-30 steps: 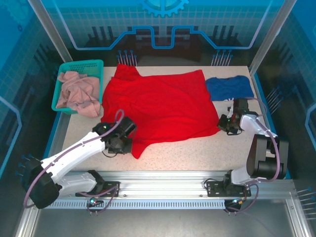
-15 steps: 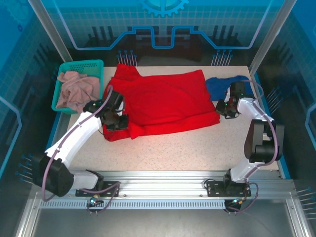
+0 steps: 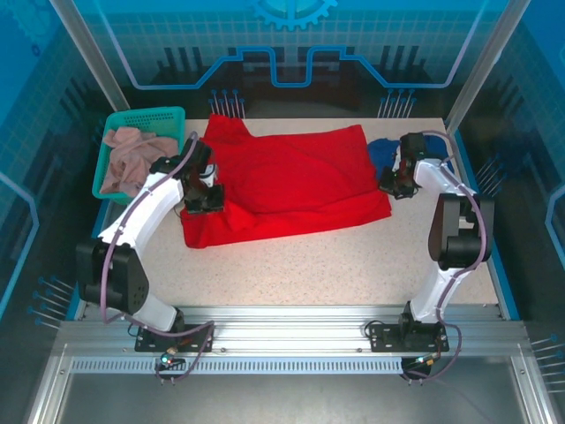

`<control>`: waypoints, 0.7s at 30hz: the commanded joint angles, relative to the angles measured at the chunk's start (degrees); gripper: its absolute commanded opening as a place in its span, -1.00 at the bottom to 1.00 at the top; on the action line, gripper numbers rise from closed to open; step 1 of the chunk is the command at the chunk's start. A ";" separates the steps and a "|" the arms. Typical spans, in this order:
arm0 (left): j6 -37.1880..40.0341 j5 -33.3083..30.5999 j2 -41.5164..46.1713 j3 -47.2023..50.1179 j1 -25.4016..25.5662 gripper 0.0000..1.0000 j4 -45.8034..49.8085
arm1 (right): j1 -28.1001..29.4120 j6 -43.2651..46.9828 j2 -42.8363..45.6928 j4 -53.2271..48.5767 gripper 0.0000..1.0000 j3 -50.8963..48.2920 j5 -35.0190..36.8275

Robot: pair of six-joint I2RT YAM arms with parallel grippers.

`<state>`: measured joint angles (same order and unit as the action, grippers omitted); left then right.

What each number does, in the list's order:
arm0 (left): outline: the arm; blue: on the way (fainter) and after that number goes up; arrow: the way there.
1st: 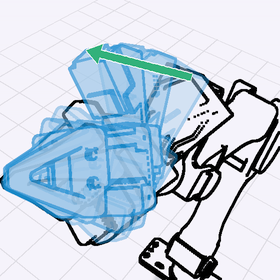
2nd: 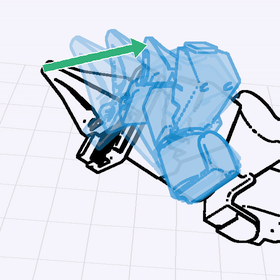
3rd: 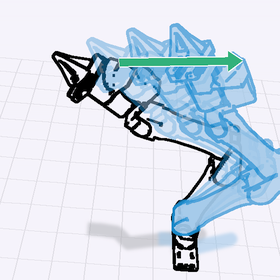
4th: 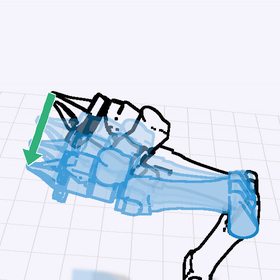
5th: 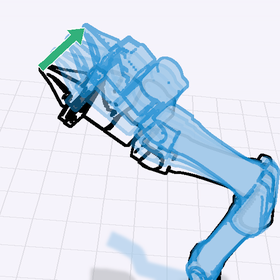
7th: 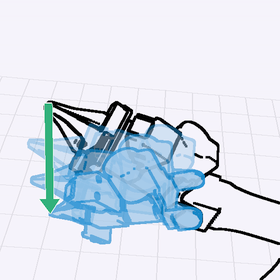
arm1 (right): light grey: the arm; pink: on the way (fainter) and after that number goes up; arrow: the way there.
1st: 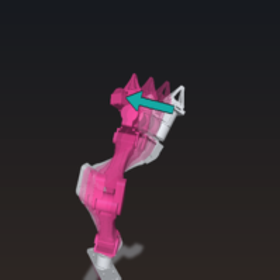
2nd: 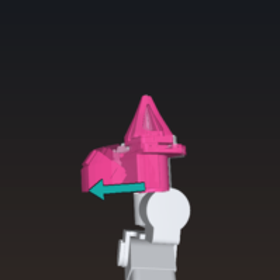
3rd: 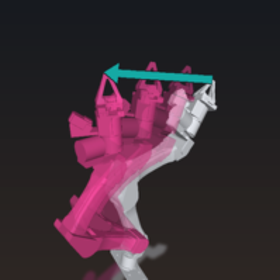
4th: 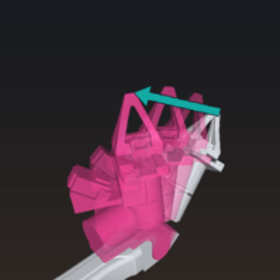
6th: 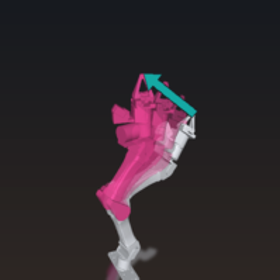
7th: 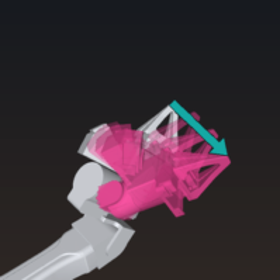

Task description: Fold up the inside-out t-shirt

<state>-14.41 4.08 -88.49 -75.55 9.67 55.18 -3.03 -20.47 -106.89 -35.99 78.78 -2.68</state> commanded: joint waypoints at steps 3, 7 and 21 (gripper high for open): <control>3.18 1.86 -3.12 -4.40 -2.02 -1.00 1.05 | 1.05 1.23 -2.24 -2.24 -1.00 4.19 1.28; 3.92 1.72 -5.22 -6.59 -3.66 -1.00 1.39 | 1.80 1.56 -3.78 -2.85 -1.00 6.34 1.92; 4.24 0.90 -11.82 -11.94 -6.59 -1.00 2.13 | 3.93 2.39 -9.94 -4.86 -1.00 13.91 4.57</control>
<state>-11.55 4.60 -99.26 -85.67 4.14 55.61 0.23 -19.03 -115.15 -38.72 90.50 0.62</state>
